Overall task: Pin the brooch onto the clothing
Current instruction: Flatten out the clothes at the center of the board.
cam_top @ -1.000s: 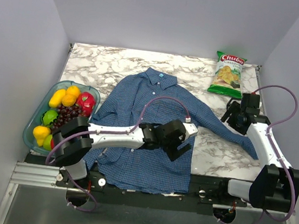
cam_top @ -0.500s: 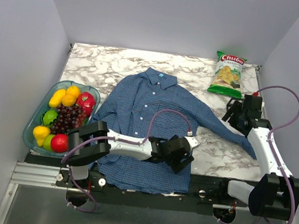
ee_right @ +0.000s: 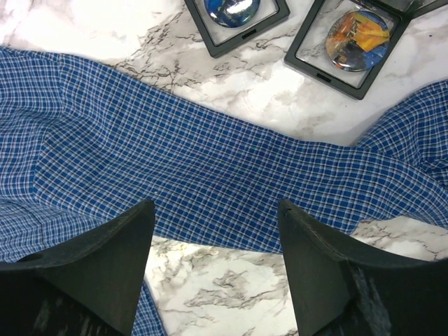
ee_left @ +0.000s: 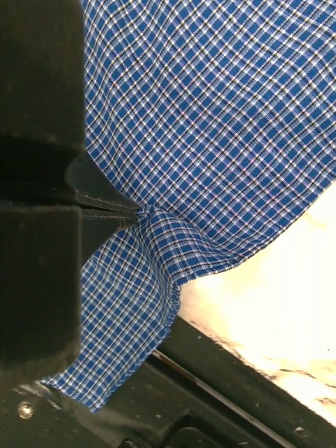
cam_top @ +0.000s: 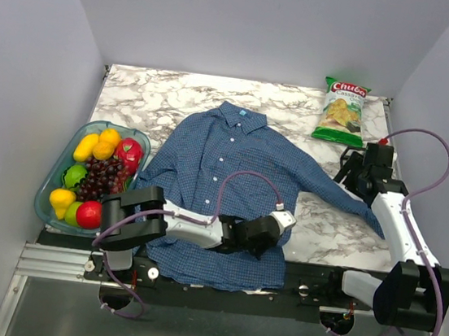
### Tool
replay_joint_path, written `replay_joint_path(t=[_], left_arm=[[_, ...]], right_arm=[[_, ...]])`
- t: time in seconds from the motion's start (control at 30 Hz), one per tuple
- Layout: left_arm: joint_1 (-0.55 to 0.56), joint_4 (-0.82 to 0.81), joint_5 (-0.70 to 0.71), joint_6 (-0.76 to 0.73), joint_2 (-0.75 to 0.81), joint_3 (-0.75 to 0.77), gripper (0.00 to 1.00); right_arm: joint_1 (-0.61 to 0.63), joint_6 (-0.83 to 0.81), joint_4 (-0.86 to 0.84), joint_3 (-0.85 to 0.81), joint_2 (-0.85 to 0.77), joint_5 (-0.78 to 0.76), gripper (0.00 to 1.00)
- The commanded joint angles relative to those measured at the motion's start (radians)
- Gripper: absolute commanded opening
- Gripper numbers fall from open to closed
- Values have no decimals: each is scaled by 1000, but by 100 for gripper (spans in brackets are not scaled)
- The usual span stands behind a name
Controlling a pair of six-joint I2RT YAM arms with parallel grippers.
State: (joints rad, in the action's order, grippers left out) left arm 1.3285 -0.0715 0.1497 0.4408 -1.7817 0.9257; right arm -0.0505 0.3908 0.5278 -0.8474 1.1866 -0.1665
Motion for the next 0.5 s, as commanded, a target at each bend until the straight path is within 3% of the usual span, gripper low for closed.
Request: replay_joint_path(t=[0.0,0.47], left_arm=[[9,70,27,65,59,-108,0],[11,147,51,167,298,-269,0]], right_arm=[[3,-17,-37,4,48,-18,79],[3,-1,-124,-2,319,51,78]])
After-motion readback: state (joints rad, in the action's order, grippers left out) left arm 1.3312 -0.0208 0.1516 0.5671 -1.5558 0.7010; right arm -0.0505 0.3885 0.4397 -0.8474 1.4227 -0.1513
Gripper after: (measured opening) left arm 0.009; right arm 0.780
